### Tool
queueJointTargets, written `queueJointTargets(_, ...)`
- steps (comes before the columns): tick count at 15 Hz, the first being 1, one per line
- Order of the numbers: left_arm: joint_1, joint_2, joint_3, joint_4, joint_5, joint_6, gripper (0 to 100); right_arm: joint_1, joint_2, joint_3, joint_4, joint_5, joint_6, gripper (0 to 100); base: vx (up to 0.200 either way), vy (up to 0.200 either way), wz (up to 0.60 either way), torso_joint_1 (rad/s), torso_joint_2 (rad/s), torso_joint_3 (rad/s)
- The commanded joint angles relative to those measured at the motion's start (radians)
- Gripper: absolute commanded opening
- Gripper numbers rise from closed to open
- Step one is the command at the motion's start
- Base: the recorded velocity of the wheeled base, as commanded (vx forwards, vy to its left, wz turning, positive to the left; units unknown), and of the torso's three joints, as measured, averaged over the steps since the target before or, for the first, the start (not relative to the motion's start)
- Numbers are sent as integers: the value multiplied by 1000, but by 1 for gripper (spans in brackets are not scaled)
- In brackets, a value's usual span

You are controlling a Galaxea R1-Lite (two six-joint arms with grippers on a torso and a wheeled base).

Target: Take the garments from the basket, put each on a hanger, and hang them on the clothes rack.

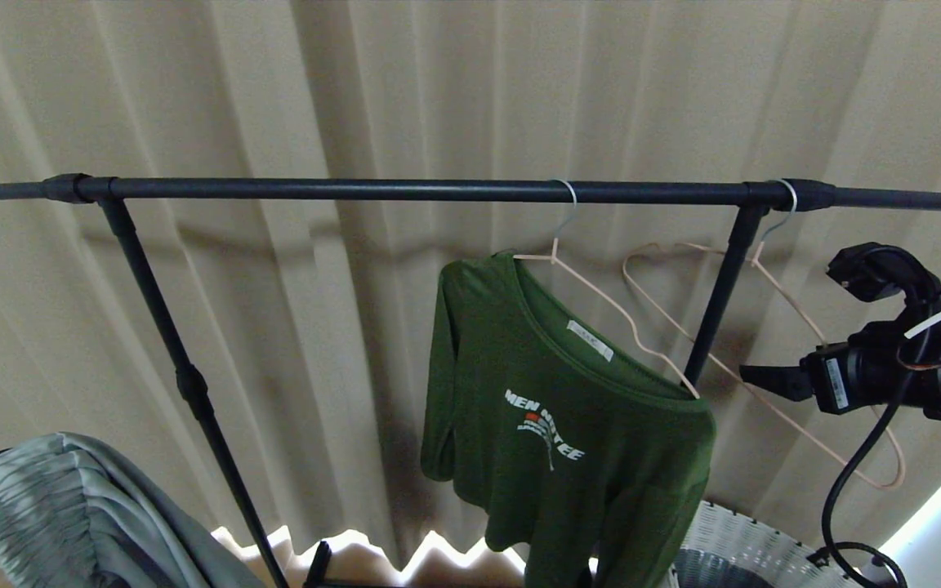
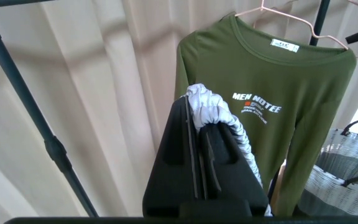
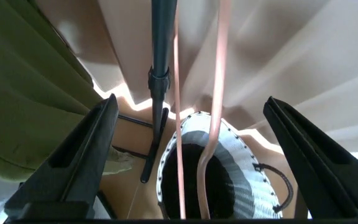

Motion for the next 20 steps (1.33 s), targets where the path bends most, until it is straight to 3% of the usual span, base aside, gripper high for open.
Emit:
queueJointTargets(1, 0, -4, 2, 0, 0, 0, 0, 1, 6, 0, 0, 0, 1, 0, 0, 0, 0, 0, 0, 0)
queueJointTargets(11, 0, -7, 6, 0, 0, 0, 0, 1, -40, 8, 1, -8, 0, 0, 0, 0, 0, 0, 0, 0)
queueJointTargets(13, 0, -10, 6, 0, 0, 0, 0, 1, -66, 14, 0, -37, 0, 0, 0, 0, 0, 0, 0, 0)
queueJointTargets(20, 0, -6, 6, 0, 0, 0, 0, -7, -230, 137, -100, -97, 1, 0, 0, 0, 0, 0, 0, 0)
